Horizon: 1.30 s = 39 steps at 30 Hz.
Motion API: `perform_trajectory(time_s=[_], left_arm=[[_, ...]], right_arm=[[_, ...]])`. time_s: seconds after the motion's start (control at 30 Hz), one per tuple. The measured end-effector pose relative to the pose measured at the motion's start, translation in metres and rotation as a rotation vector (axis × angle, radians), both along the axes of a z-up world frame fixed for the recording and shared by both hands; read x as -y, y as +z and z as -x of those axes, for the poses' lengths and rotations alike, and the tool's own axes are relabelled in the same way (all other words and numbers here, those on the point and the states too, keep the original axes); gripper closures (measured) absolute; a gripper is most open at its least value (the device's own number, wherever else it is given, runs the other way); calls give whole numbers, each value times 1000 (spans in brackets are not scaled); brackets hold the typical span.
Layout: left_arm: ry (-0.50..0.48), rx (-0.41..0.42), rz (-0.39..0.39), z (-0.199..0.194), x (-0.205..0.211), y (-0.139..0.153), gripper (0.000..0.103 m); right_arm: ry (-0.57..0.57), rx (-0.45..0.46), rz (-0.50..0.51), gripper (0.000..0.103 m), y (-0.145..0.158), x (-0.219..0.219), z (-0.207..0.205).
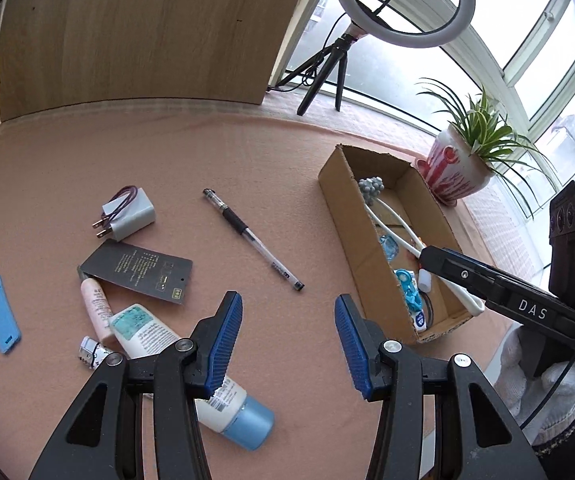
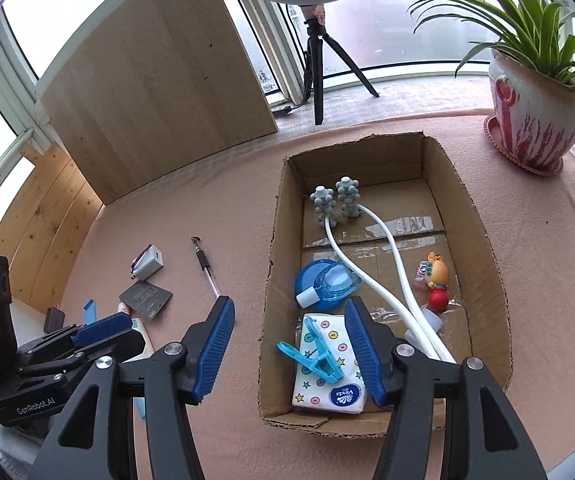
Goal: Organize objects
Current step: 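Open both grippers to drop the figurine and cable into the box, then grasp the black pen with the right gripper while the left gripper grasps the blue phone stand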
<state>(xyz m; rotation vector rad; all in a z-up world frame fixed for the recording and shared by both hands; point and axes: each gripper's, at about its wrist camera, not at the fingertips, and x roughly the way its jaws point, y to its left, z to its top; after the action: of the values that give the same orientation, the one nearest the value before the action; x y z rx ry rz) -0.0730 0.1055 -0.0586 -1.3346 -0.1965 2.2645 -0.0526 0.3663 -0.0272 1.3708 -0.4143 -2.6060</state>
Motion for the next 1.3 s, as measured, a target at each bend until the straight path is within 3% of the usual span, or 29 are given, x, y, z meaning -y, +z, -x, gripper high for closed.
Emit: perform_trajectory(time_s=[0.4, 0.47, 0.67, 0.93, 1.3], left_arm=[[278, 69, 65, 18, 139, -33, 45], [314, 82, 82, 22, 159, -39, 37], [414, 135, 132, 39, 208, -58, 24], [514, 219, 186, 67, 241, -82, 16], [550, 213, 203, 78, 240, -92, 17]], right_arm=[[167, -26, -50, 49, -4, 84, 23], [181, -47, -83, 47, -8, 96, 29], [256, 11, -199, 47, -28, 130, 56], [305, 92, -322, 47, -60, 150, 84], [280, 157, -320, 47, -81, 153, 111]])
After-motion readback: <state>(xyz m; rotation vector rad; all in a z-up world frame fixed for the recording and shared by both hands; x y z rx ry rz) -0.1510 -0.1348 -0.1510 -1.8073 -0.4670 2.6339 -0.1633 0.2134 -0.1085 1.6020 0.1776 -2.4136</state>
